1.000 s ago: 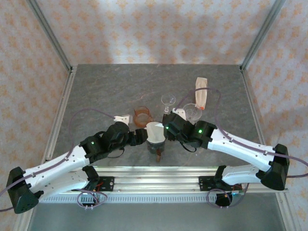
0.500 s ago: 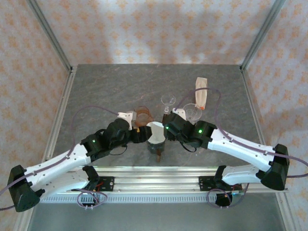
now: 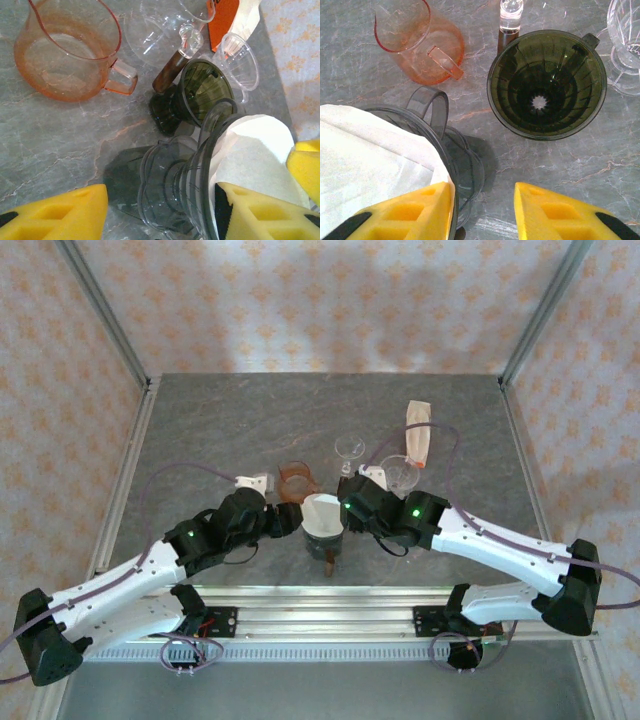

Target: Place the coffee filter in the dripper

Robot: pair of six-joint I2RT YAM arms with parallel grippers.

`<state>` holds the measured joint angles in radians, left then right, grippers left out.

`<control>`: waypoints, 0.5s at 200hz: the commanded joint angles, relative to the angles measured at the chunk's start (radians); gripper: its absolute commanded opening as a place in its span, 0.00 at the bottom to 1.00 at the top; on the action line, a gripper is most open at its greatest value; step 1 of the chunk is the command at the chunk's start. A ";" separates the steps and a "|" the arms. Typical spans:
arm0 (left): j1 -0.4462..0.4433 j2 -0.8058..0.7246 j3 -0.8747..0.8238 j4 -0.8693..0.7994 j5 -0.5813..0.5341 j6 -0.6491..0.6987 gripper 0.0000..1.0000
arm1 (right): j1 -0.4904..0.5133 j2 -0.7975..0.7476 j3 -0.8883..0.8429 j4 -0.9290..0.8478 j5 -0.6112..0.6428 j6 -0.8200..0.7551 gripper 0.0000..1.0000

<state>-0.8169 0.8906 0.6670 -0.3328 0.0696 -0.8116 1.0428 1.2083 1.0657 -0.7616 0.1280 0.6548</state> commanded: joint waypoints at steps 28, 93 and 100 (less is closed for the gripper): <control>0.004 -0.021 -0.026 -0.015 -0.010 -0.015 0.62 | 0.006 -0.017 0.070 -0.017 -0.012 -0.052 0.51; 0.005 -0.021 -0.038 0.006 -0.005 -0.023 0.64 | 0.006 0.177 0.208 -0.095 -0.071 -0.094 0.59; 0.005 -0.021 -0.038 0.008 -0.004 -0.022 0.64 | 0.006 0.197 0.224 -0.118 -0.065 -0.098 0.59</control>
<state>-0.8169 0.8791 0.6449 -0.3279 0.0700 -0.8227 1.0428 1.3373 1.2343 -0.7898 0.0658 0.5884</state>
